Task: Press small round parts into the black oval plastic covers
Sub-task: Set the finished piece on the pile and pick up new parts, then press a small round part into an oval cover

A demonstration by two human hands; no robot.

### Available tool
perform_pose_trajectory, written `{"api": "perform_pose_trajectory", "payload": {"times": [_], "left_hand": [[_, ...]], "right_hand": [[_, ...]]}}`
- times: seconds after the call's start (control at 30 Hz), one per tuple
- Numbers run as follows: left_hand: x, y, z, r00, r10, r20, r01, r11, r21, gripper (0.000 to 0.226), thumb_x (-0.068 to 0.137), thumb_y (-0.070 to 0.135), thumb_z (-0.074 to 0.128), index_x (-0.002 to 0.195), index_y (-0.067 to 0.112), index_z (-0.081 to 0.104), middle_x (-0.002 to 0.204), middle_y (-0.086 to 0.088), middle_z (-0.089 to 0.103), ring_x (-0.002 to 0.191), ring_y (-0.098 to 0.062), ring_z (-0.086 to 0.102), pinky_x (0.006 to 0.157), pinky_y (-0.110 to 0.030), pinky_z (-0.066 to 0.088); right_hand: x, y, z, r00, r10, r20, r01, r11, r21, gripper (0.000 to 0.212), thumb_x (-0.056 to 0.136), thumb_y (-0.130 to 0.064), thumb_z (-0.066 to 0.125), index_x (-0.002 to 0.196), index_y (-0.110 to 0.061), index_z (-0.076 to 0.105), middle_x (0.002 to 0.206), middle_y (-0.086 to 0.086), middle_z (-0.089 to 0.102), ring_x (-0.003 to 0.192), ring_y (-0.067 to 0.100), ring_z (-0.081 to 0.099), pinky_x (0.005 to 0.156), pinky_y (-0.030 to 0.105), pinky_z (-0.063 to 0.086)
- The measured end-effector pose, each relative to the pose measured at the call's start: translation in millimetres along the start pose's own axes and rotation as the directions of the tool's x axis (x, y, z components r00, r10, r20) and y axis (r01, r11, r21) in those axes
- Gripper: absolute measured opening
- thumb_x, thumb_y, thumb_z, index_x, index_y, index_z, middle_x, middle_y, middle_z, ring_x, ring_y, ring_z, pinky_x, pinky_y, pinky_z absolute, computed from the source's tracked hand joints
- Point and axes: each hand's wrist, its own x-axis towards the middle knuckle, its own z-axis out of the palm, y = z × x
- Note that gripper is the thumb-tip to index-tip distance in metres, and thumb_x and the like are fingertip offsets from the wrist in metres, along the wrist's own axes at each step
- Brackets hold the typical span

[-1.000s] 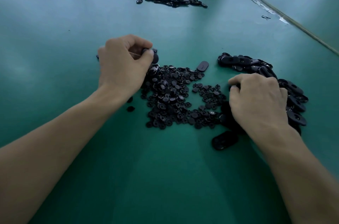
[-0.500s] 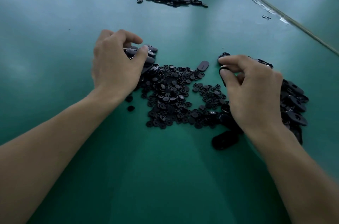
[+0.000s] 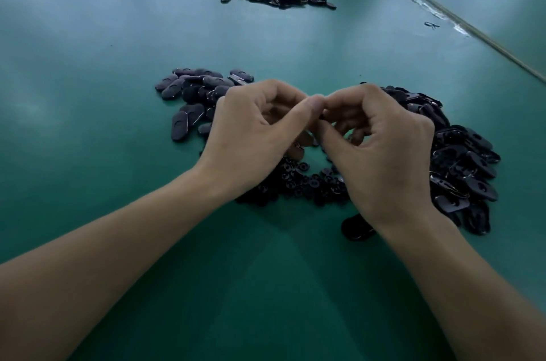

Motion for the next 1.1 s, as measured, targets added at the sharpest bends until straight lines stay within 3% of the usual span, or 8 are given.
{"api": "perform_pose_trajectory", "payload": {"times": [0.2, 0.3, 0.4, 0.47, 0.57, 0.7, 0.87, 1.1], "left_hand": [[5, -4, -4, 1.0, -0.021, -0.003, 0.02, 0.993, -0.113, 0.006, 0.088, 0.003, 0.073, 0.088, 0.009, 0.071, 0.074, -0.002, 0.077, 0.064, -0.014, 0.074, 0.061, -0.024, 0.059], [8, -9, -8, 0.997, -0.026, -0.067, 0.02, 0.995, -0.096, 0.012, 0.09, 0.0, 0.07, 0.091, 0.012, 0.07, 0.071, 0.002, 0.075, 0.067, -0.015, 0.074, 0.062, -0.022, 0.058], [9, -13, -8, 0.994, 0.006, -0.109, -0.012, 0.998, -0.06, 0.014, 0.09, -0.001, 0.069, 0.093, 0.012, 0.071, 0.072, 0.003, 0.073, 0.068, -0.014, 0.073, 0.061, -0.02, 0.056], [8, -15, -8, 0.992, 0.009, -0.124, -0.016, 0.998, -0.057, 0.015, 0.09, -0.002, 0.069, 0.094, 0.012, 0.071, 0.074, 0.004, 0.073, 0.068, -0.014, 0.072, 0.06, -0.02, 0.056], [8, -17, -9, 0.992, 0.005, -0.127, -0.013, 0.998, -0.062, 0.017, 0.089, -0.002, 0.068, 0.092, 0.014, 0.071, 0.073, 0.004, 0.073, 0.069, -0.015, 0.072, 0.061, -0.022, 0.056], [9, -17, -9, 0.993, 0.008, -0.121, -0.015, 0.998, -0.053, 0.017, 0.089, -0.002, 0.068, 0.092, 0.014, 0.071, 0.073, 0.004, 0.073, 0.069, -0.015, 0.072, 0.061, -0.022, 0.056], [9, -17, -10, 0.993, 0.009, -0.121, -0.013, 0.999, -0.033, 0.018, 0.089, -0.002, 0.068, 0.091, 0.016, 0.071, 0.072, 0.005, 0.072, 0.069, -0.014, 0.072, 0.06, -0.02, 0.055], [10, -19, -10, 0.993, 0.008, -0.119, -0.01, 1.0, -0.016, 0.019, 0.088, 0.001, 0.067, 0.092, 0.018, 0.072, 0.074, 0.004, 0.074, 0.071, -0.015, 0.073, 0.062, -0.021, 0.055]], "right_hand": [[0, 0, -1, 0.996, 0.029, 0.08, -0.032, 0.999, 0.025, 0.02, 0.083, -0.015, 0.078, 0.1, -0.017, 0.069, 0.084, -0.017, 0.067, 0.08, 0.001, 0.065, 0.072, 0.005, 0.043], [-1, 6, -2, 0.985, 0.068, 0.161, -0.039, 0.983, -0.178, 0.018, 0.088, -0.018, 0.074, 0.106, -0.017, 0.071, 0.092, -0.008, 0.067, 0.088, 0.009, 0.06, 0.081, 0.016, 0.046], [-3, 13, -4, 0.948, 0.174, 0.267, -0.056, 0.915, -0.399, 0.028, 0.093, -0.034, 0.066, 0.116, -0.02, 0.07, 0.104, 0.001, 0.066, 0.103, 0.021, 0.054, 0.092, 0.03, 0.04], [-4, 12, -3, 0.912, 0.235, 0.335, -0.067, 0.894, -0.443, 0.038, 0.093, -0.046, 0.062, 0.122, -0.023, 0.069, 0.109, 0.002, 0.064, 0.11, 0.023, 0.049, 0.095, 0.034, 0.038], [-4, 6, 0, 0.886, 0.237, 0.399, -0.052, 0.905, -0.422, 0.042, 0.092, -0.052, 0.06, 0.126, -0.03, 0.066, 0.108, 0.001, 0.06, 0.11, 0.022, 0.047, 0.097, 0.037, 0.04], [-2, 5, 1, 0.865, 0.227, 0.447, -0.027, 0.912, -0.41, 0.031, 0.094, -0.044, 0.062, 0.122, -0.032, 0.069, 0.104, -0.003, 0.058, 0.106, 0.021, 0.047, 0.094, 0.037, 0.041], [-2, 5, 3, 0.877, 0.219, 0.427, -0.044, 0.923, -0.383, 0.017, 0.094, -0.035, 0.065, 0.104, -0.026, 0.074, 0.098, -0.002, 0.06, 0.102, 0.02, 0.049, 0.089, 0.033, 0.039], [-1, 6, 4, 0.901, 0.184, 0.392, -0.045, 0.939, -0.34, 0.02, 0.1, -0.031, 0.055, 0.098, -0.016, 0.068, 0.093, 0.0, 0.062, 0.091, 0.022, 0.056, 0.083, 0.038, 0.045]]}}
